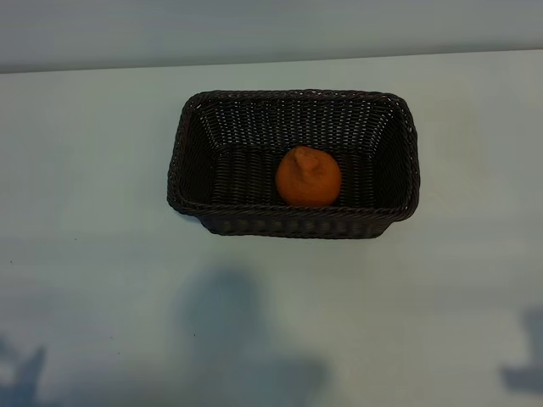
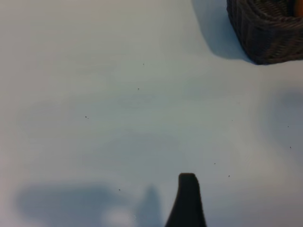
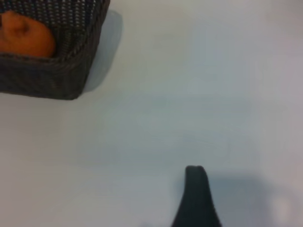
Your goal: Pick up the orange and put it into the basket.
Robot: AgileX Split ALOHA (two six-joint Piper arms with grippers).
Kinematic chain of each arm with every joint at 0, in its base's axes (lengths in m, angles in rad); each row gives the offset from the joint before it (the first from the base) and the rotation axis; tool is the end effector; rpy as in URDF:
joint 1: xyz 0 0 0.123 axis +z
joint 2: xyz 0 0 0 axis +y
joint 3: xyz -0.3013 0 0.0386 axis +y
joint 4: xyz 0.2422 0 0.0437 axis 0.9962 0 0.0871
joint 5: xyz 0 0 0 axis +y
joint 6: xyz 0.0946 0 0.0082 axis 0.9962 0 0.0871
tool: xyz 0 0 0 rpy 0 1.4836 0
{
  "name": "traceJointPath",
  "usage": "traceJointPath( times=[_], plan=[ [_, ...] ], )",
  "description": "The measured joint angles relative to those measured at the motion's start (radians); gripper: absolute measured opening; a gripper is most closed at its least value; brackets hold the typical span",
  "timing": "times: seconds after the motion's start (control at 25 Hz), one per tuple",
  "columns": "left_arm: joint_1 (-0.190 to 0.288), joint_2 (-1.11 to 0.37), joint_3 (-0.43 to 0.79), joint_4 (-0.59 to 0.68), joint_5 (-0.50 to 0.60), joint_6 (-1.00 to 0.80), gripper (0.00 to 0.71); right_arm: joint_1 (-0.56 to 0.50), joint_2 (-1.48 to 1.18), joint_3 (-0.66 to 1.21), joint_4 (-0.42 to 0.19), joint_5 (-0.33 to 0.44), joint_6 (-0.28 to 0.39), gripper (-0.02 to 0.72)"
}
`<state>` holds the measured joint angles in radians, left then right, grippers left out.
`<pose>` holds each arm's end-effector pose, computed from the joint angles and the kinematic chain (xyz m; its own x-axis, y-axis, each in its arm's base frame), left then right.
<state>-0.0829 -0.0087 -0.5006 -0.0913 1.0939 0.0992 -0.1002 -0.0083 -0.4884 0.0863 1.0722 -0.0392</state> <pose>-0.0288 -0.0053 0.2701 -0.4645 0.0958 -0.8804 0.1804 0.9835 0.0118 -0.0250 0.0097 0.2686 -0.4653 0.0489 -0.8838 0.0342 0.9987 0.0373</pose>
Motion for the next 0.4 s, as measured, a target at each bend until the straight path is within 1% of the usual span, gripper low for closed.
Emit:
traceJointPath(
  times=[0.12,0.4],
  plan=[
    [0.0,0.0,0.0,0.0,0.0,0.0,0.592,0.0,0.0,0.0,0.017,0.0,0.0,0.508],
    [0.0,0.0,0.0,0.0,0.0,0.0,0.592,0.0,0.0,0.0,0.02,-0.001,0.0,0.506]
  ],
)
